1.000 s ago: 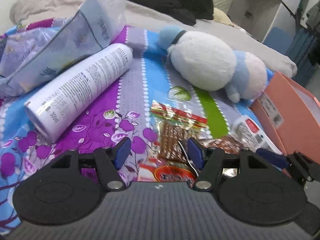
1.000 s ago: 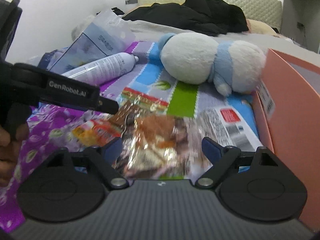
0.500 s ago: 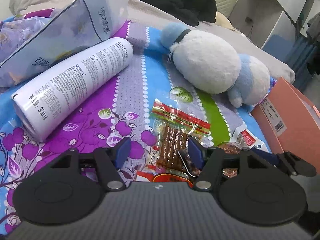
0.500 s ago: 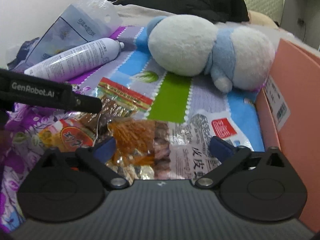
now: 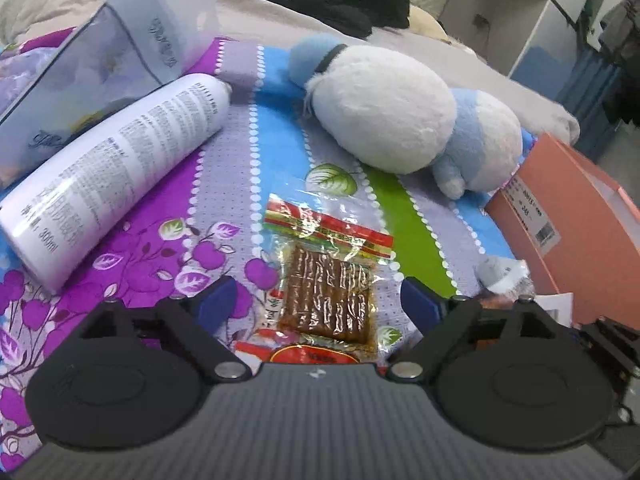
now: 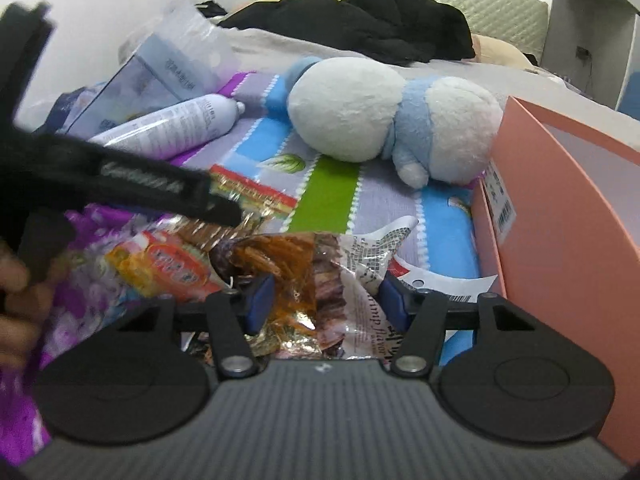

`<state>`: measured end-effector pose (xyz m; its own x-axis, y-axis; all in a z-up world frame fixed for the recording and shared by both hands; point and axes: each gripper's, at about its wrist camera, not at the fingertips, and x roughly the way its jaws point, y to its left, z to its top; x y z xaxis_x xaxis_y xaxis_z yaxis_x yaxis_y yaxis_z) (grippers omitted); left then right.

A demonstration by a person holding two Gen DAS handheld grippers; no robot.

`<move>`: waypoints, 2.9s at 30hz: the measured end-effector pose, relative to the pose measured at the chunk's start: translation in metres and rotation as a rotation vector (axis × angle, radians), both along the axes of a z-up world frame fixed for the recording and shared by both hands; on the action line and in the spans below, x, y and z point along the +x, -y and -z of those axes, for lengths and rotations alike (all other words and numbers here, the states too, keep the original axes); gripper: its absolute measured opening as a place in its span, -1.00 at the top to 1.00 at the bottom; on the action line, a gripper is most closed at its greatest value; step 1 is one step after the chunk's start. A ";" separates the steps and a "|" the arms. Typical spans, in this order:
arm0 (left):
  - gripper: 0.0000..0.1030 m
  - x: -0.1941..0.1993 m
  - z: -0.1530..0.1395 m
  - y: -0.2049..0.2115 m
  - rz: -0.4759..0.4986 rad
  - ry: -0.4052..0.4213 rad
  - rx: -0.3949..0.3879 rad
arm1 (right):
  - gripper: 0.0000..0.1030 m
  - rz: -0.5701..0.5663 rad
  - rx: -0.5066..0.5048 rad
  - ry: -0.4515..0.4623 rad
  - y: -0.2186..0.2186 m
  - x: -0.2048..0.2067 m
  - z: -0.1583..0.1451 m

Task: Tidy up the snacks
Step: 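Grasp the clear stick-snack packet with the left gripper while the right grasps the printed bag, then lift both held packets and carry them toward the pink box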

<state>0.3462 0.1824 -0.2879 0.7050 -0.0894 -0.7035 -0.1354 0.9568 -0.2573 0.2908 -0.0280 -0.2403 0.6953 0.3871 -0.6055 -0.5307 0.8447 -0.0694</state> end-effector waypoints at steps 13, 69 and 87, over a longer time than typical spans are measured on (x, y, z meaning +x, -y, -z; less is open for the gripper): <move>-0.46 0.004 0.006 0.039 0.093 -0.065 0.265 | -0.16 -0.074 -0.080 0.006 0.011 -0.046 0.002; 0.03 -0.227 -0.187 0.058 -0.039 0.145 -0.071 | -0.15 0.008 0.143 0.093 0.093 -0.163 -0.157; 0.18 -0.199 -0.215 0.140 0.156 0.192 -0.071 | -0.09 0.142 0.174 0.137 0.149 -0.169 -0.183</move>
